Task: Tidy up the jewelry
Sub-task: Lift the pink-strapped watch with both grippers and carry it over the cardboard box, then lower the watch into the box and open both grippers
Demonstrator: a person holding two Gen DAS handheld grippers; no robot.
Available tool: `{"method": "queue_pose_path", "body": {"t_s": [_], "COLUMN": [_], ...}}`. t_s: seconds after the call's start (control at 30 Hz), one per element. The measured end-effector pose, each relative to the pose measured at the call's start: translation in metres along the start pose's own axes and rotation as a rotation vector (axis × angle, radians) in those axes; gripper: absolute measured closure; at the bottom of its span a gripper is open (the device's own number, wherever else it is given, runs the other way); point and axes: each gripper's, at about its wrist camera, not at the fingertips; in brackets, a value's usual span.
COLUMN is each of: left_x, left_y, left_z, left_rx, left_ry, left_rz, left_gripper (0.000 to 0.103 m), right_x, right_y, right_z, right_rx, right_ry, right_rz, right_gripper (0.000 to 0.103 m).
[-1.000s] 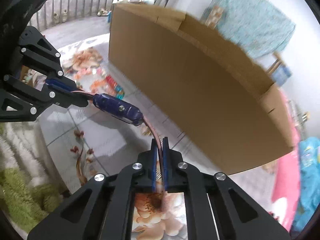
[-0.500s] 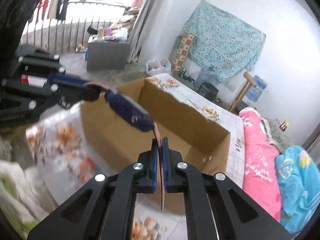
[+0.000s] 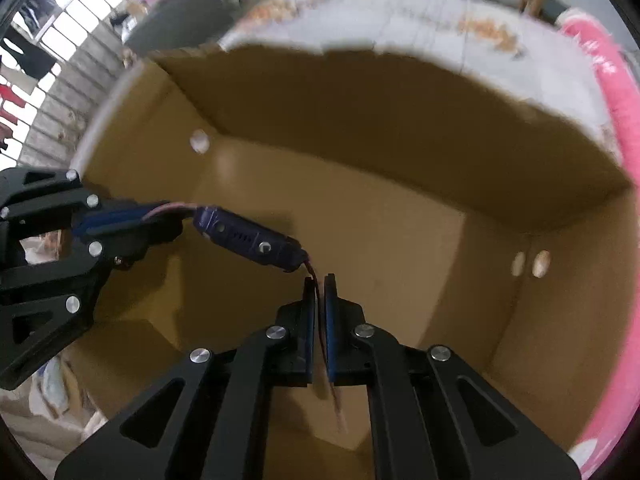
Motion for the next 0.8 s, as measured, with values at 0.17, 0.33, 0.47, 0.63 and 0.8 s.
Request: {"method": "queue_pose_path", "body": {"t_s": [0.17, 0.33, 0.47, 0.63, 0.8], "left_x": [-0.006, -0.008, -0.006, -0.008, -0.014], "left_y": [-0.015, -0.021, -0.02, -0.003, 0.012], "left_z": [0.021, 0.008, -0.014, -0.037, -0.047], "left_rx": [-0.099, -0.033, 0.08, 0.165, 0.222], "left_ry": [-0.022, -0.06, -0.078, -0.064, -0.061], "left_rz": [-0.022, -0.012, 0.002, -0.002, -0.024], "left_gripper": [0.09, 0.065, 0.06, 0.06, 0.06], "right_x": [0.013, 0.024, 0.027, 0.027, 0.026], "right_y": [-0.022, -0.03, -0.023, -0.016, -0.023], "right_z": [0.023, 0.018, 0.003, -0.006, 0.001], "right_rx": [-0.087, -0.039, 0.047, 0.096, 0.084], "right_ry": [0.041, 0.084, 0.106, 0.163, 0.187], "right_rz": [0.001, 0.007, 0.001, -0.04, -0.055], "right_gripper": [0.096, 0.092, 0.092, 0.092, 0.092]}}
Point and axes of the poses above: each gripper's, at about its wrist camera, not at the fingertips, and z roughly the way its jaws point, x to its right, y to its underside, and after that the axes turned 7 degrees about -x, right-handed
